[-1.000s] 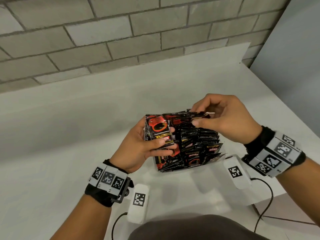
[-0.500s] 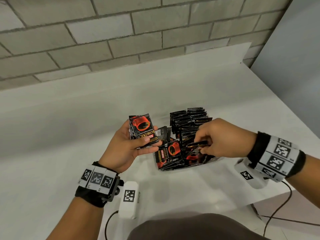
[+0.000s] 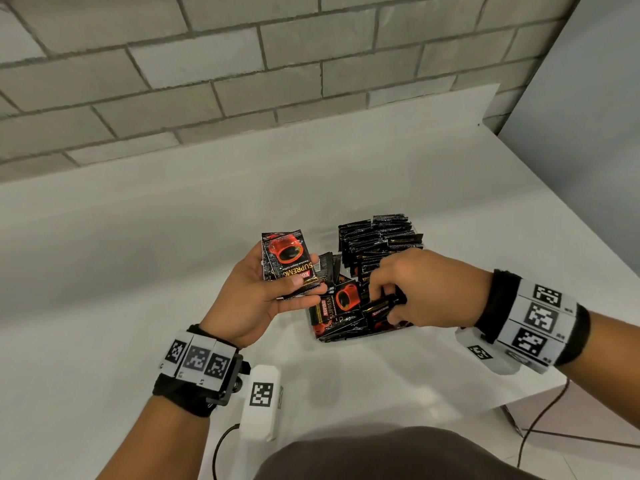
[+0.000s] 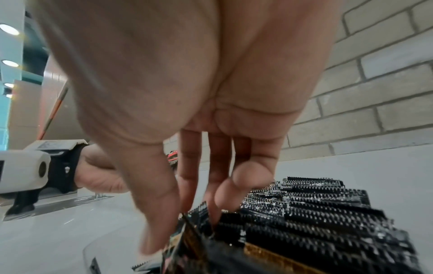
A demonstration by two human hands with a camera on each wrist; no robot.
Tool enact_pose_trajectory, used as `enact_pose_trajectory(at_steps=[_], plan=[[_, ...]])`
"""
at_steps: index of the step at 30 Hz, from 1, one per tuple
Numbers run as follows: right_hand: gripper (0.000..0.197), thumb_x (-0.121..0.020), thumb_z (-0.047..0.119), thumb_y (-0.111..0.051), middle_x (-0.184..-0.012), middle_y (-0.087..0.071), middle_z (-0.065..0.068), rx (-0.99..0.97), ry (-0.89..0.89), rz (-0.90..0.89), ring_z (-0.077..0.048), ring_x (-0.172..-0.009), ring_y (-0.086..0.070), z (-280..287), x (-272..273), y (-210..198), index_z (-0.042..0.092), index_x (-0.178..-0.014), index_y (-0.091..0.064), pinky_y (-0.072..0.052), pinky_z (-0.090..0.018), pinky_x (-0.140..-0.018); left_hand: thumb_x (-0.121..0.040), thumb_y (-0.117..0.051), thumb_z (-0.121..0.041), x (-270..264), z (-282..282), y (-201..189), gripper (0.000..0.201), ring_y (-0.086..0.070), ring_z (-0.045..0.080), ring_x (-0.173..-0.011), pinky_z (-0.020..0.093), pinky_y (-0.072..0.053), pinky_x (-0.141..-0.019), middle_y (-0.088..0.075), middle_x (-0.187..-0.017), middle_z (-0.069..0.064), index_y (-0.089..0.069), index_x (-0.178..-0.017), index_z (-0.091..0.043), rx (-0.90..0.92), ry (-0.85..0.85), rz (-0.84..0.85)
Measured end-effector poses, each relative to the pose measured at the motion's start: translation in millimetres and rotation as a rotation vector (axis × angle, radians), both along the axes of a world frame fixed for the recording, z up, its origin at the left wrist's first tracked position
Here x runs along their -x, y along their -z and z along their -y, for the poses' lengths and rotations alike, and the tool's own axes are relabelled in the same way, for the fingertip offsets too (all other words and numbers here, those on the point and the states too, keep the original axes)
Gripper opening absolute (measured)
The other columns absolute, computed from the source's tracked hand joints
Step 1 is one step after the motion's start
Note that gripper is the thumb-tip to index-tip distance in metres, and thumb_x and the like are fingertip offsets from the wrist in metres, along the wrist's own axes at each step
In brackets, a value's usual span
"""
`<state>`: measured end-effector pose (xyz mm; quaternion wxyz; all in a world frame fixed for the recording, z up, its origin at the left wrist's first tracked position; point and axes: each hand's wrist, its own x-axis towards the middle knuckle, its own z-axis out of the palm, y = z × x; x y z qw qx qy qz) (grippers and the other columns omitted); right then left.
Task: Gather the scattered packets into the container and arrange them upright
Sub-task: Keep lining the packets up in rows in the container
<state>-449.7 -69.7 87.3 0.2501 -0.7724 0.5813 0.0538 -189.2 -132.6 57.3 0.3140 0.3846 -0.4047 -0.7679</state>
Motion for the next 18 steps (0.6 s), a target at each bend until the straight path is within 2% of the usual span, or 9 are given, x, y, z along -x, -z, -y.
enact_pose_trajectory(at_steps=[4,6,8,11,14,18], plan=[[0.019,-0.085,0.017,-0.073,-0.091,-0.062,0.009,0.034,-0.009,0.097,-0.001,-0.072,-0.049,-2,-2,2,0.027,-0.101,-0.069,-0.047,-0.026,-0.073,-0.085,-0.063,0.009,0,0,1,0.057,-0.071,0.051,-0.101,0.046,-0.064,-0.079,-0.07,-0.126,0.021,-0.05,-0.138,-0.007,0.0,0.002,0.006],[0.013,-0.087,0.018,-0.07,-0.08,-0.063,0.009,0.053,0.002,0.07,-0.002,-0.069,-0.051,-2,-1,6,0.028,-0.094,-0.07,-0.048,-0.027,-0.071,-0.086,-0.062,0.01,1,0,1,0.055,-0.071,0.051,-0.102,0.045,-0.064,-0.079,-0.07,-0.127,0.021,-0.051,-0.137,-0.007,-0.003,0.006,0.001],[0.009,-0.087,0.019,-0.067,-0.076,-0.063,0.012,0.09,0.028,0.043,-0.001,-0.068,-0.053,-1,3,6,0.027,-0.087,-0.069,-0.048,-0.024,-0.07,-0.084,-0.064,0.008,1,0,1,0.057,-0.071,0.051,-0.102,0.046,-0.064,-0.079,-0.07,-0.127,0.021,-0.051,-0.137,-0.007,-0.006,0.005,-0.003],[0.013,-0.084,0.015,-0.062,-0.08,-0.064,0.011,0.111,0.051,0.005,-0.004,-0.075,-0.056,1,11,1,0.025,-0.08,-0.07,-0.05,-0.024,-0.072,-0.082,-0.065,0.006,1,-1,1,0.059,-0.071,0.051,-0.103,0.047,-0.064,-0.081,-0.07,-0.127,0.021,-0.051,-0.137,-0.008,-0.005,0.002,-0.003],[0.014,-0.085,0.019,-0.06,-0.082,-0.06,0.012,0.103,0.037,-0.029,-0.006,-0.078,-0.056,-1,16,-2,0.027,-0.079,-0.07,-0.051,-0.027,-0.072,-0.082,-0.065,0.006,1,-1,2,0.059,-0.07,0.052,-0.104,0.048,-0.064,-0.082,-0.07,-0.127,0.02,-0.05,-0.138,-0.007,-0.006,0.002,-0.005],[0.01,-0.084,0.034,-0.067,-0.077,-0.053,0.016,0.151,0.072,0.015,-0.001,-0.075,-0.05,-9,21,-8,0.03,-0.076,-0.063,-0.041,-0.018,-0.067,-0.083,-0.064,0.006,0,0,1,0.058,-0.071,0.051,-0.103,0.045,-0.064,-0.079,-0.07,-0.127,0.02,-0.05,-0.138,-0.007,-0.002,-0.005,-0.008]])
